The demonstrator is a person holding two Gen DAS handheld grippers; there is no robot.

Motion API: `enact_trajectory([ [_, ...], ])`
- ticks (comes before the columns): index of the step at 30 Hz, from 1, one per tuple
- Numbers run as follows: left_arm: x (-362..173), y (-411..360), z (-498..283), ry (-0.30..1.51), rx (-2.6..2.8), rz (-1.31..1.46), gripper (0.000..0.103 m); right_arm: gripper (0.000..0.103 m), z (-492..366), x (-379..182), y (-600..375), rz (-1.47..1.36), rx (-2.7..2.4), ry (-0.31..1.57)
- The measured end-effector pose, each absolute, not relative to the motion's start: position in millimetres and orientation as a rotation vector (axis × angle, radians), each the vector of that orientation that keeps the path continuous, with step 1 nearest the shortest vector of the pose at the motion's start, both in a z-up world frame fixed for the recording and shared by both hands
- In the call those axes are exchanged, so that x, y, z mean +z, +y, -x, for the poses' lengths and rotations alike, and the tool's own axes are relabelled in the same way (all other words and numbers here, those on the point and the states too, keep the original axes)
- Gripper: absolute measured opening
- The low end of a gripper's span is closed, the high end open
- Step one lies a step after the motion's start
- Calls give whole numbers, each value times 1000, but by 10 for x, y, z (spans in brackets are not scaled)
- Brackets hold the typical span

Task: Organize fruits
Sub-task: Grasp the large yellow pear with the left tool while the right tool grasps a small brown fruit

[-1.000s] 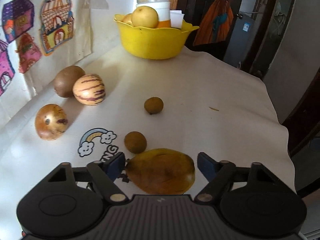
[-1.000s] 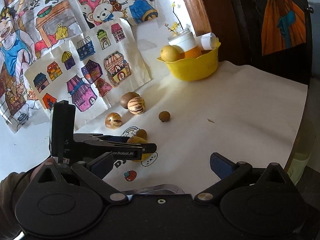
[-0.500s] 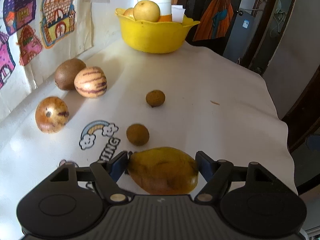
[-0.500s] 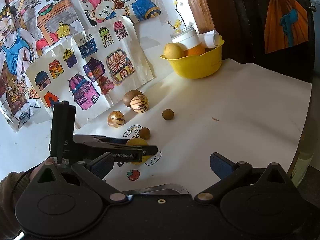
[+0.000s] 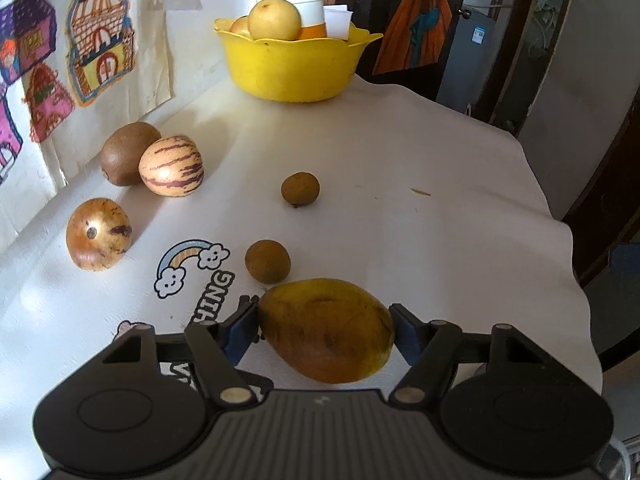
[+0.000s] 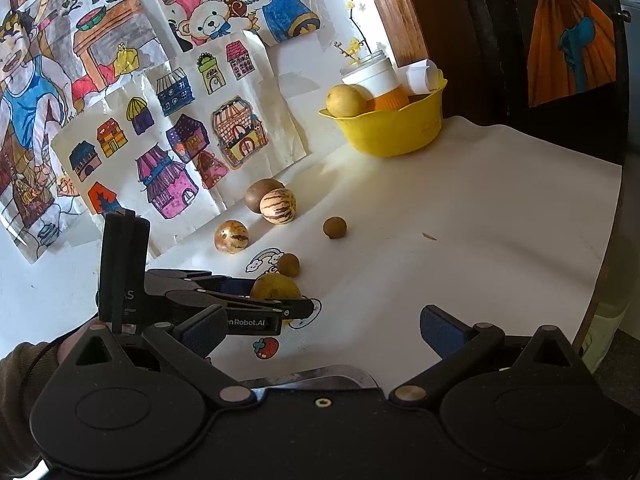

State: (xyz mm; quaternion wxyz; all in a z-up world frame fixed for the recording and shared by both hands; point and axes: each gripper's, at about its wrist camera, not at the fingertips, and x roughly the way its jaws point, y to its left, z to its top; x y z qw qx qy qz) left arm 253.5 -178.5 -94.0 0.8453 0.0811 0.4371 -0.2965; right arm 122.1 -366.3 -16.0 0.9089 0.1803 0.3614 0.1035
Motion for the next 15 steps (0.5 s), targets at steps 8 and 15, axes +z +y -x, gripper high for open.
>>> enact_trajectory([
  [8, -841, -1540, -2476, 926, -595, -103, 74, 102, -1437, -240, -3459, -289, 281, 797],
  [15, -613, -986, -2447, 876, -486, 15, 74, 99, -1960, -344, -3192, -198, 341, 845],
])
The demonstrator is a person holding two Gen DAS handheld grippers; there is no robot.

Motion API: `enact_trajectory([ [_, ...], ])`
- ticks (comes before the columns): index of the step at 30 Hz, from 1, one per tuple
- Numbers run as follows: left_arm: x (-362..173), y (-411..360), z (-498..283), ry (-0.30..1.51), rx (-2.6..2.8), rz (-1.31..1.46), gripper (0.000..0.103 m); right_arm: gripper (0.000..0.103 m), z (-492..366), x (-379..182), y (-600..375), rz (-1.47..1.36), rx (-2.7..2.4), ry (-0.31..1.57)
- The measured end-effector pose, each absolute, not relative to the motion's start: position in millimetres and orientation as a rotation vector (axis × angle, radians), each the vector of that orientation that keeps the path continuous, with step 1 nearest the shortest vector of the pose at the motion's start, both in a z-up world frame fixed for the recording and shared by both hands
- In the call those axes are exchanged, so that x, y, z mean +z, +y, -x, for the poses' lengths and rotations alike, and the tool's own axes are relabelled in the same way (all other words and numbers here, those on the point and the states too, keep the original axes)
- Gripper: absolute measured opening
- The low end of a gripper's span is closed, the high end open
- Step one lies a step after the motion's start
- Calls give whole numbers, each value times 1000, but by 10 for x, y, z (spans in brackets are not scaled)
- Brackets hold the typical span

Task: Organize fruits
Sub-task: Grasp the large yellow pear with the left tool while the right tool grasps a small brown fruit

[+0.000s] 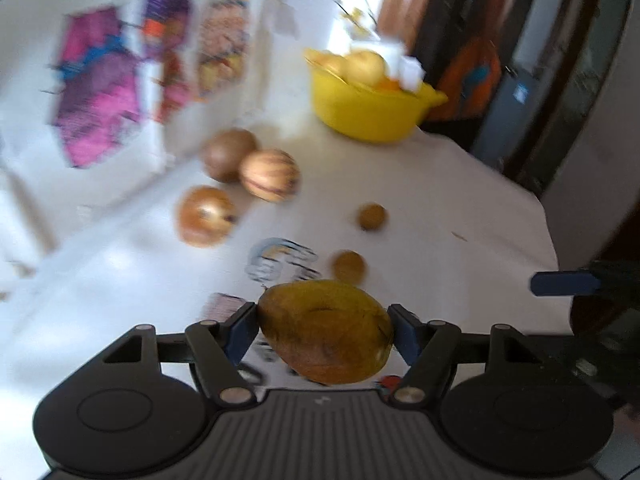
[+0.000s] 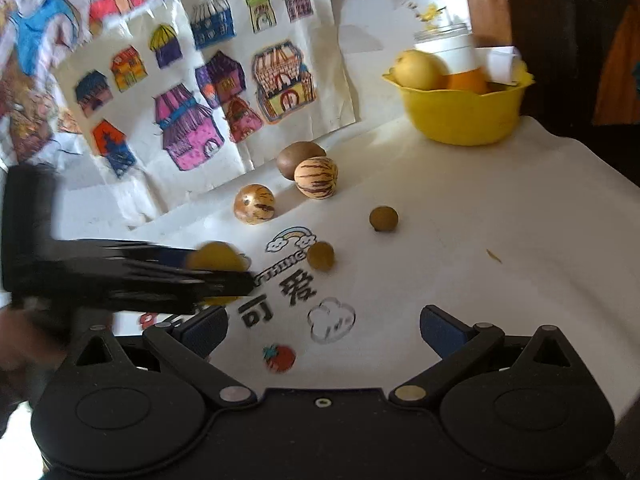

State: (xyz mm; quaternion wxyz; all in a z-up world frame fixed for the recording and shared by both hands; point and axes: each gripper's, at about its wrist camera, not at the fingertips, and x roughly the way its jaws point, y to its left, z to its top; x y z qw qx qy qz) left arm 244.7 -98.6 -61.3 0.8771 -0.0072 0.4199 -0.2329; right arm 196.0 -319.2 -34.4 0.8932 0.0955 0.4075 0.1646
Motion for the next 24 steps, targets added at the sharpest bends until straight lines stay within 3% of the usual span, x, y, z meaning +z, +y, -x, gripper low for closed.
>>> enact_trajectory([
  [5, -575, -717, -2329, 860, -423, -3, 74, 82, -2425, -502, -3005, -137, 344, 889],
  [8, -617, -599, -2289, 872, -402, 14, 74, 76, -2635, -594, -2838, -99, 366, 914],
  [12, -696, -504, -2276, 888, -397, 42, 74, 60, -2847, -723, -2613, -39, 383, 947],
  [24, -838, -475, -2291, 895, -407, 64, 74, 30, -2997, -850, -2454, 39, 357, 969],
])
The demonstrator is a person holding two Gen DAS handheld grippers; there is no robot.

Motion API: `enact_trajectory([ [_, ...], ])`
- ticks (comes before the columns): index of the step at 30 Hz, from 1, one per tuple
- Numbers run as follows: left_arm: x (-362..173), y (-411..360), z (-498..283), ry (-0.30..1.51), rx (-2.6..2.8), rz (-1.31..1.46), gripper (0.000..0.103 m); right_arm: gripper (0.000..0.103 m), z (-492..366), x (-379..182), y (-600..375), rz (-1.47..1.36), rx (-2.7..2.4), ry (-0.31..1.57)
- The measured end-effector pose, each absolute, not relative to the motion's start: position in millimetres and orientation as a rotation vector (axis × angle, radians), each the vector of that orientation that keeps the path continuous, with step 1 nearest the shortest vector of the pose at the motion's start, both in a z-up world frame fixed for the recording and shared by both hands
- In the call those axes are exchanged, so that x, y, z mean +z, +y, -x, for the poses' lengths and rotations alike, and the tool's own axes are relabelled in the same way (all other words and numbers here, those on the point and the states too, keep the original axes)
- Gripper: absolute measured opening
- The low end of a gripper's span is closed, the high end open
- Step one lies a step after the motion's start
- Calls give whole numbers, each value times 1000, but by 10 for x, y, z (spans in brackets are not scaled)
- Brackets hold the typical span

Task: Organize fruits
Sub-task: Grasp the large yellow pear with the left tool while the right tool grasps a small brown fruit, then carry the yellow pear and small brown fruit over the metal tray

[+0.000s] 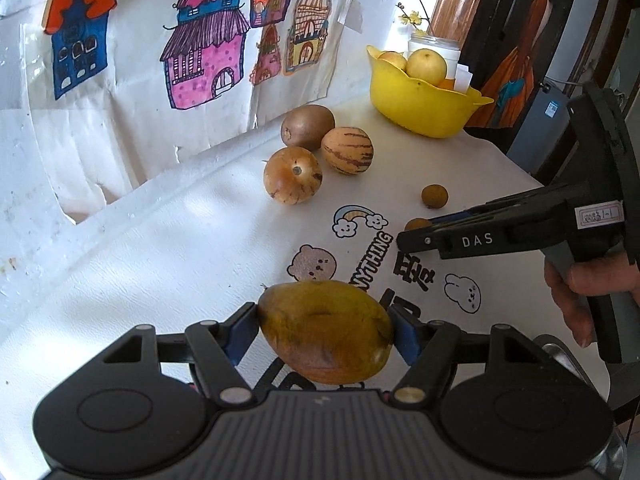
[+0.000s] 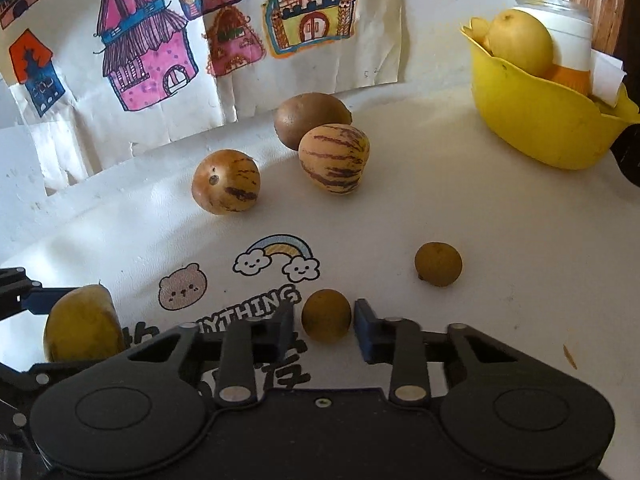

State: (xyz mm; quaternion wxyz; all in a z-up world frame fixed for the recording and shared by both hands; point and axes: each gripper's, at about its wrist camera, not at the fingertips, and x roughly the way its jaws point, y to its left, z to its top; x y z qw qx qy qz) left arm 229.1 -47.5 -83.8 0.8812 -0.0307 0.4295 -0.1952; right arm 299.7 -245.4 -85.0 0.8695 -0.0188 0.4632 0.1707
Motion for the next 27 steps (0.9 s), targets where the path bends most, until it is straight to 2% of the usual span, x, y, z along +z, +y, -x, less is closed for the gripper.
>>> enact_trajectory([
  [17, -898, -493, -2275, 891, -366, 22, 74, 28, -2612, -778, -2247, 60, 444, 989],
  [27, -864, -501, -2204, 880, -362, 13, 74, 28, -2228, -522, -2246, 18, 480, 957],
])
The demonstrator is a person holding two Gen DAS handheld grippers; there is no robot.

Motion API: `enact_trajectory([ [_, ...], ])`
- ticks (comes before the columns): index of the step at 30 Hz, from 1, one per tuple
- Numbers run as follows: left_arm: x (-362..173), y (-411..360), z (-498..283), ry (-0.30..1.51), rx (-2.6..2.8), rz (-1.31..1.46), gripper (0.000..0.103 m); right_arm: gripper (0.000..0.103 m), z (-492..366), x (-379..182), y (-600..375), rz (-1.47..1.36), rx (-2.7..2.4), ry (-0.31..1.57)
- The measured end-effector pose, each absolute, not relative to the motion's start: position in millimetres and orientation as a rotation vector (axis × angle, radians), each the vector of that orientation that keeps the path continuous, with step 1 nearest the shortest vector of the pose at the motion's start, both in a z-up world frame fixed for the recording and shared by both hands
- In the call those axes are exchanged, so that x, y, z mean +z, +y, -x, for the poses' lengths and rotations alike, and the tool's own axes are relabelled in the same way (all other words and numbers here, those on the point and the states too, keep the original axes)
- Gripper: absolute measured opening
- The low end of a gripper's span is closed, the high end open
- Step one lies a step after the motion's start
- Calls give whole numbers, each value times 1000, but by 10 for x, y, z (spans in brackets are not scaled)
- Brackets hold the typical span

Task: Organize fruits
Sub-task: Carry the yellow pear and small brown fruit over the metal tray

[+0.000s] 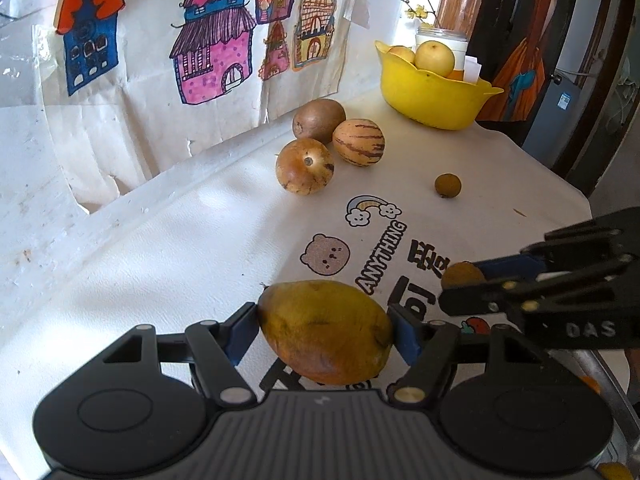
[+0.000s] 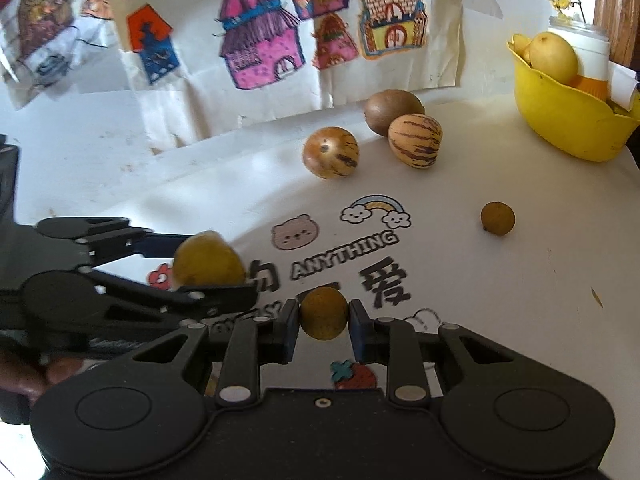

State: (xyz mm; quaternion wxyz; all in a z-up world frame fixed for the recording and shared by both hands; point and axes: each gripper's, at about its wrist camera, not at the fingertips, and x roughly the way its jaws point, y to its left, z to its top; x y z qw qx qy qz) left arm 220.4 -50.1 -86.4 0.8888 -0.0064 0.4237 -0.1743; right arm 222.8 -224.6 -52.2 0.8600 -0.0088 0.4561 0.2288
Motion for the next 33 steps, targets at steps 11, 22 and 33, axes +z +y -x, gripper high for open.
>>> enact_trajectory([
  [11, -593, -489, -1974, 831, -371, 18, 73, 28, -1797, -220, -2314, -19, 463, 903],
  [22, -443, -446, -1686, 802, -368, -2, 65, 28, -1439, 16, -2402, -43, 432, 849],
  [33, -626, -467, -1697, 827, -364, -4, 58, 28, -1364, -18, -2419, -67, 425, 855],
])
